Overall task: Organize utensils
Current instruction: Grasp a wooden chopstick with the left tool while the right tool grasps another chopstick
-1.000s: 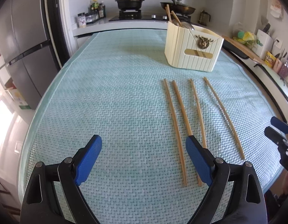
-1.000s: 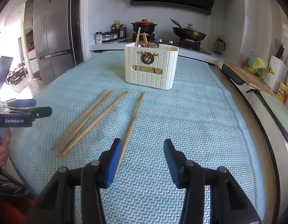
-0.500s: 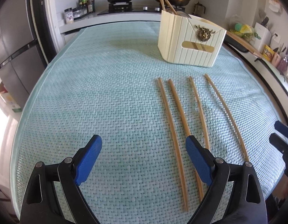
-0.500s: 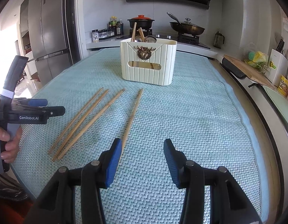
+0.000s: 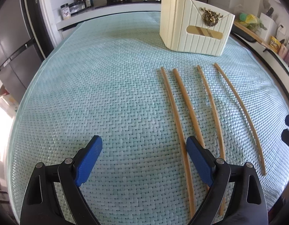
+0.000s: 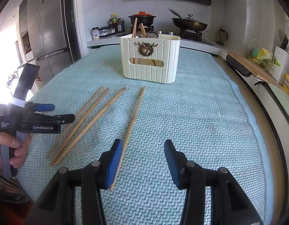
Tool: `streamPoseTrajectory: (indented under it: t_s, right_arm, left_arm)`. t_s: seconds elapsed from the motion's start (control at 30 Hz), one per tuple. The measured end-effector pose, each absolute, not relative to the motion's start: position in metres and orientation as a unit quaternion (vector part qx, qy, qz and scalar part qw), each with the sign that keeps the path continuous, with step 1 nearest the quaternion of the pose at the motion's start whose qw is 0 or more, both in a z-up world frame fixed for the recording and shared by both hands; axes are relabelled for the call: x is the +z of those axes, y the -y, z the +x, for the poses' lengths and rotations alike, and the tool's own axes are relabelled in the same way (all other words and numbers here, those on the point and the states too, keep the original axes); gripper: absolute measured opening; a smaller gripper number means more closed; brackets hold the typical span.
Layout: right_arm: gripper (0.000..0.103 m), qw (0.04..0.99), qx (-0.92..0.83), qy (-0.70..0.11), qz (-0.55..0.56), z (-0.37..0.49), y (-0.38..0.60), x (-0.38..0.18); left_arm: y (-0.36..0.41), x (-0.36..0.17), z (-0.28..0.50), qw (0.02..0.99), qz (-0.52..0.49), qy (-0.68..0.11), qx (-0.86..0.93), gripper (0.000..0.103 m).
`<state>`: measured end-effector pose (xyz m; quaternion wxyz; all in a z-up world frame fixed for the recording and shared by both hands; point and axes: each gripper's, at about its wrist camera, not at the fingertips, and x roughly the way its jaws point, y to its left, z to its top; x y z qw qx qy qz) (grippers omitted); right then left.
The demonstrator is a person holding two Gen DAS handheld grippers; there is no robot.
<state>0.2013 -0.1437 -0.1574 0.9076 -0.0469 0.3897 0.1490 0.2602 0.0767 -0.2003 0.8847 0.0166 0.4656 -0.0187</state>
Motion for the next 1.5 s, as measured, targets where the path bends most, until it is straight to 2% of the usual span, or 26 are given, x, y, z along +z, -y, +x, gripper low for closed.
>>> streamPoseTrajectory:
  t_s: [0.73,0.9,0.97,1.13,1.3,1.33,1.4,1.47,1.5]
  right_arm:
    - [0.047,0.875,0.167,-0.454,-0.033,0.314,0.110,-0.201]
    - [0.043,0.871,0.172,-0.458,-0.043,0.340,0.097,-0.202]
    - [0.035,0.868,0.175,-0.462,-0.041,0.349,0.094,-0.202]
    - [0.024,0.865,0.171,-0.470,-0.048,0.366,0.087,-0.200]
    - [0.014,0.865,0.164,-0.472,-0.045,0.376,0.082,-0.202]
    - [0.010,0.865,0.164,-0.472,-0.043,0.379,0.082,-0.202]
    - [0.009,0.865,0.165,-0.472,-0.033,0.382,0.084,-0.202]
    - [0.007,0.866,0.168,-0.470,-0.023,0.380,0.091,-0.201]
    - [0.006,0.867,0.170,-0.469,-0.016,0.380,0.094,-0.201]
  left_arm:
    - [-0.076,-0.204,0.323,0.880,0.022,-0.474,-0.031,0.092]
    - [-0.073,-0.203,0.344,0.879,0.026,-0.475,-0.036,0.086]
    - [-0.071,-0.202,0.351,0.876,0.025,-0.479,-0.044,0.082]
    - [-0.065,-0.200,0.361,0.868,0.035,-0.492,-0.060,0.077]
    - [-0.055,-0.196,0.362,0.865,0.042,-0.494,-0.072,0.058]
    - [-0.053,-0.195,0.361,0.866,0.043,-0.492,-0.074,0.052]
    - [-0.047,-0.195,0.356,0.868,0.046,-0.488,-0.077,0.044]
    - [-0.044,-0.194,0.353,0.870,0.046,-0.484,-0.078,0.025]
    - [-0.043,-0.194,0.351,0.871,0.045,-0.483,-0.077,0.021]
